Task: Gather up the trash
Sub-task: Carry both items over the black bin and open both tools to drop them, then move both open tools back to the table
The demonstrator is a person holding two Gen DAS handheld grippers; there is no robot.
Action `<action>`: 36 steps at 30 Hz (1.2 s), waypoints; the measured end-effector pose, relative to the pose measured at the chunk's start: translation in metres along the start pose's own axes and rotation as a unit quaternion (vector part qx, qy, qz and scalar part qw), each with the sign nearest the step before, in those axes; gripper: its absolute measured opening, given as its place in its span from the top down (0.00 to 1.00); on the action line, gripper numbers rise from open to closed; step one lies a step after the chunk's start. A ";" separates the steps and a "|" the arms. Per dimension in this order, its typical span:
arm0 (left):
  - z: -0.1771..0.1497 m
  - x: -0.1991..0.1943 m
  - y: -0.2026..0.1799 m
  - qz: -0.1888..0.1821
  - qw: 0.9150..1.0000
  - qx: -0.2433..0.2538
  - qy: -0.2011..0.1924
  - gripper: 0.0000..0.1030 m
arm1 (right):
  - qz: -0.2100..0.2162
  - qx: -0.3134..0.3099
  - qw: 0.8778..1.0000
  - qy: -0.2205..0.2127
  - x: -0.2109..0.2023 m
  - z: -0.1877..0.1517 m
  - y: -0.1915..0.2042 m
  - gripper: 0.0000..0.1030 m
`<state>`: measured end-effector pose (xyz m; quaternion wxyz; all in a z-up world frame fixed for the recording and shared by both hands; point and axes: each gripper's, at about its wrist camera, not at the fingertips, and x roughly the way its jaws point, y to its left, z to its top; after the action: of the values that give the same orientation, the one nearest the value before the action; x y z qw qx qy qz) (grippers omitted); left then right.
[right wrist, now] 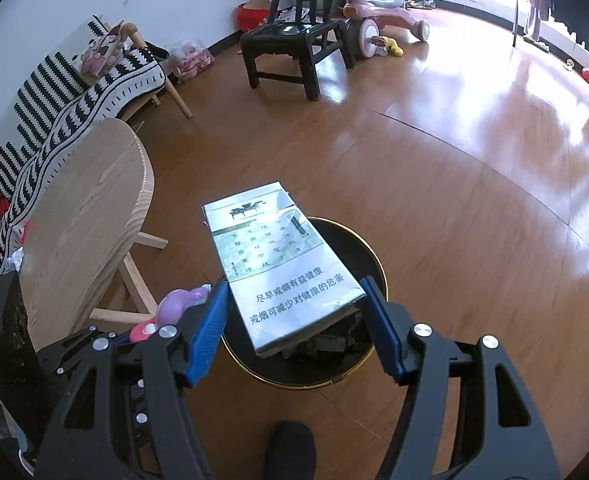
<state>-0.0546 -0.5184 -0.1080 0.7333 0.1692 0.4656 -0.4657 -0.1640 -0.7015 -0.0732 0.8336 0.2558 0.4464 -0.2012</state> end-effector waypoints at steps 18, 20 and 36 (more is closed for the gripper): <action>0.006 -0.010 0.003 0.001 1.000 0.003 -0.015 0.33 | -0.001 -0.002 1.000 -0.012 -0.007 0.001 0.009 0.23; 0.009 -0.021 0.004 -0.002 1.000 0.001 -0.025 0.32 | 0.000 -0.003 1.000 -0.017 -0.012 0.002 0.014 0.22; -0.056 -0.171 0.172 0.111 0.979 -0.130 -0.113 0.12 | 0.105 -0.129 0.985 -0.035 -0.013 0.015 0.229 0.13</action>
<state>0.0382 -0.3028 -0.0244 0.8440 0.0696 0.4147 -0.3331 -0.0320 -0.5287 0.0018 0.8913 0.1844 0.4095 -0.0625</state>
